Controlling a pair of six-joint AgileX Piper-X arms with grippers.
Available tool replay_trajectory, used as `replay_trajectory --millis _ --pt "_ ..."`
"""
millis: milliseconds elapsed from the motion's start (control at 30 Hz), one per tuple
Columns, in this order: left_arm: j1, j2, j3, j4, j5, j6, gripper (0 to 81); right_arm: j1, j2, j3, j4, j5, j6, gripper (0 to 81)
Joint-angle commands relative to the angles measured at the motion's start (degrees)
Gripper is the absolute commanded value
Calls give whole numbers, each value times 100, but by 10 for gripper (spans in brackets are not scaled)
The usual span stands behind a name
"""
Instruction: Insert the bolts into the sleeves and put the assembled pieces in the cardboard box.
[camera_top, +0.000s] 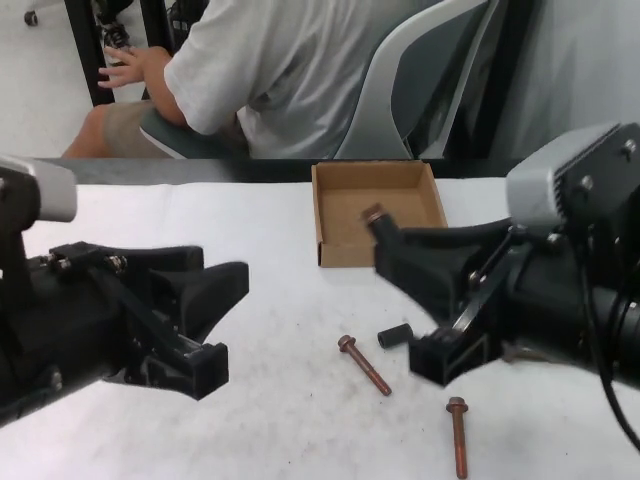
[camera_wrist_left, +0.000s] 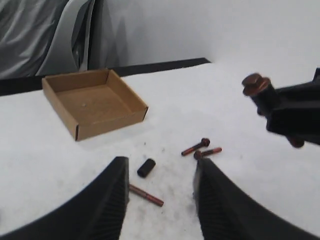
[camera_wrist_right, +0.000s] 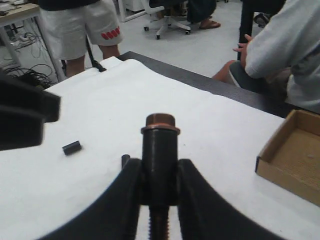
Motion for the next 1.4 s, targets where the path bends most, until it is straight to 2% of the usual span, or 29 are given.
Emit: replay_trajectory --millis 0,233,500,700,1233,1367 --pt "-5 87 -250 581 -67 62 405 -382 20 -234 421 -113 91 2" --pt "85 643 -646 1032 -342 -308 405 -977 461 -800 1307 -498 -21 2" --pt "780 1579 -1102 1350 -190 -634 405 -1516 1344 -1503 1580 -1152 20 2" --pt "1125 2153 -1449 1361 -217 -915 405 -1799 2173 -2194 1980 -1481 20 2" --pt "1467 3903 -2599 2554 -180 -2070 404 -2483 4199 -4256 3239 -1810 -360 2" --pt "1598 4269 -2872 2784 -126 -2295 347 -2587 4644 -4705 3544 -1862 -400 2"
